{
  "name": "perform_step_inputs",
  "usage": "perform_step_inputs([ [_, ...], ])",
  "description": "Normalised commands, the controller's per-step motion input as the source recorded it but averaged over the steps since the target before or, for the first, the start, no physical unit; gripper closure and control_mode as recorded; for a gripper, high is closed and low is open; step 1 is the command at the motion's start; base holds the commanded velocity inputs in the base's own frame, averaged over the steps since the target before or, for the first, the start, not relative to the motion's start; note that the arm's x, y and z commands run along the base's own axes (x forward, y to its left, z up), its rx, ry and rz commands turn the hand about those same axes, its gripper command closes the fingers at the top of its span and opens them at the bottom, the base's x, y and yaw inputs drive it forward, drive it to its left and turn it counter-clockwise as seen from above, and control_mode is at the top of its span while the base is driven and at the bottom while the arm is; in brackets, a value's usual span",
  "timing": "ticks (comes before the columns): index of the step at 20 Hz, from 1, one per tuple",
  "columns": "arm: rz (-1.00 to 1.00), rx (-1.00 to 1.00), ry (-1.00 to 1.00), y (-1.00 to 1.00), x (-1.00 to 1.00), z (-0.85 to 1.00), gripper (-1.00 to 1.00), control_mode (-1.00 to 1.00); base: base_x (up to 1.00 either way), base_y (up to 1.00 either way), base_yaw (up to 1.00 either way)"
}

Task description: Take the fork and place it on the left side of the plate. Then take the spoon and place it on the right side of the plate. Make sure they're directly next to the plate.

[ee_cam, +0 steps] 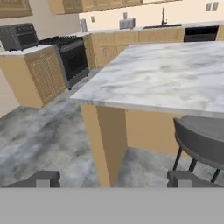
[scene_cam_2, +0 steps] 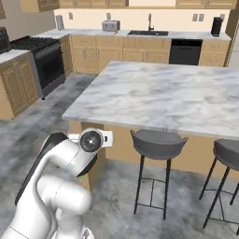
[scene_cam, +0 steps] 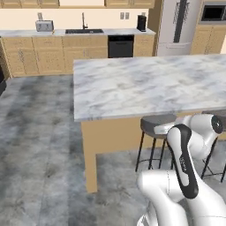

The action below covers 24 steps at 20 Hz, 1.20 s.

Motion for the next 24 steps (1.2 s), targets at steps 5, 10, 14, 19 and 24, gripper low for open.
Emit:
perform_step_inputs([
  [5,0.00,0.00,0.00,0.00,0.00,0.00,-1.00,1.00,0.31,1.00,0.00],
  [10,0.00,0.00,0.00,0.00,0.00,0.00,-1.00,1.00,0.48,1.00,0.00],
  [14,0.00,0.00,0.00,0.00,0.00,0.00,-1.00,1.00,0.85,1.00,-0.03],
  [19,0.00,0.00,0.00,0.00,0.00,0.00,-1.00,1.00,1.00,1.00,-0.09],
  [24,0.00,0.00,0.00,0.00,0.00,0.00,-1.00,1.00,1.00,0.99,-0.14],
])
